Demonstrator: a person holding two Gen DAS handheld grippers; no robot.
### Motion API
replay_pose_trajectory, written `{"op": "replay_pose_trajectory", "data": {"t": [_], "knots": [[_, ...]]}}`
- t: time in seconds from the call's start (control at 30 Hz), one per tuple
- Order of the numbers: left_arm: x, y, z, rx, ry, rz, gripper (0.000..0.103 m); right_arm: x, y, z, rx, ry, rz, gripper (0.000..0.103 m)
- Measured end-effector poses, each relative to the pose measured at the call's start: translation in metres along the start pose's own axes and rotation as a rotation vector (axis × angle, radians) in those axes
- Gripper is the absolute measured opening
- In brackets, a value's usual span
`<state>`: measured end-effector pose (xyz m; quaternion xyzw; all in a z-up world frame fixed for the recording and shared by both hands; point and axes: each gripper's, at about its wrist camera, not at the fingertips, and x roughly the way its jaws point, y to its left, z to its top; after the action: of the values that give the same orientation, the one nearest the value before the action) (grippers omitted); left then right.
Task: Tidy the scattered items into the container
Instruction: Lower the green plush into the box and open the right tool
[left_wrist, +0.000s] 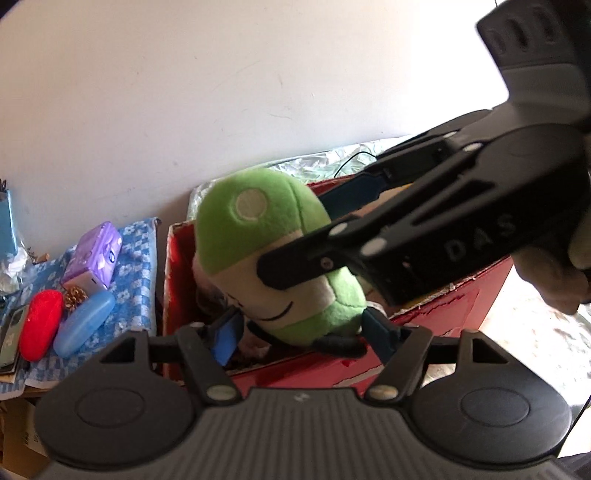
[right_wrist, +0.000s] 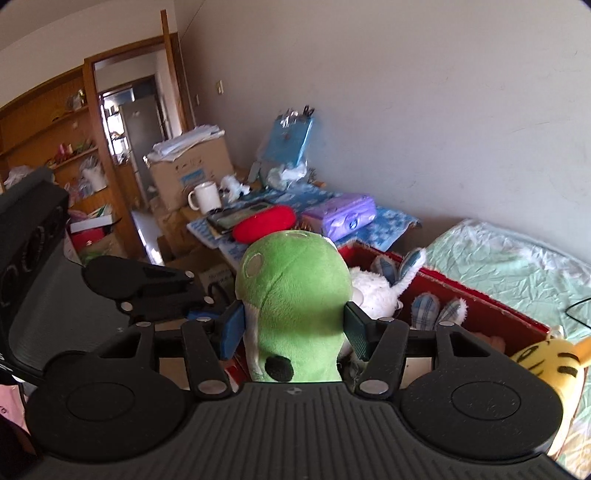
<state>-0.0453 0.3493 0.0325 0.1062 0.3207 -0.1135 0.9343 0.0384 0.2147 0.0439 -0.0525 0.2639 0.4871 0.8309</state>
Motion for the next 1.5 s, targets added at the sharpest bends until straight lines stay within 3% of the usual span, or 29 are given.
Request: {"op": "replay_pose_trajectory", "data": {"t": [0.17, 0.3, 0.57, 0.63, 0.77, 0.93, 1.1, 1.2, 1.5], "knots": [[-0.007, -0.003, 0.004, 0.024, -0.025, -0.003, 0.077, 0.002, -0.015, -0.002, 0.055, 0.036, 0.017, 0.065], [-0.005, 0.002, 0.012, 0.045, -0.043, -0.001, 0.079, -0.008, -0.03, -0.009, 0.157, 0.008, -0.009, 0.064], [0.004, 0.005, 0.038, 0.038, -0.052, -0.09, 0.075, -0.023, -0.054, -0.013, 0.389, -0.077, -0.004, 0.065], [0.016, 0.01, 0.04, 0.036, -0.038, -0.102, 0.071, -0.016, -0.057, -0.012, 0.412, -0.072, -0.034, 0.063], [0.025, 0.014, 0.038, 0.016, -0.007, -0.128, 0.07, -0.004, -0.063, -0.017, 0.492, -0.06, 0.034, 0.056], [0.021, 0.022, 0.021, 0.018, 0.018, -0.134, 0.071, -0.002, -0.055, -0.023, 0.464, -0.026, 0.073, 0.046], [0.016, 0.013, 0.004, 0.052, 0.02, -0.077, 0.075, 0.012, -0.039, -0.027, 0.366, 0.053, 0.085, 0.045], [0.018, 0.017, 0.003, 0.015, 0.037, -0.098, 0.077, 0.026, -0.024, -0.027, 0.272, 0.108, 0.07, 0.044], [0.021, 0.023, 0.005, 0.016, 0.035, -0.121, 0.077, 0.026, -0.024, -0.028, 0.266, 0.13, 0.039, 0.043]]}}
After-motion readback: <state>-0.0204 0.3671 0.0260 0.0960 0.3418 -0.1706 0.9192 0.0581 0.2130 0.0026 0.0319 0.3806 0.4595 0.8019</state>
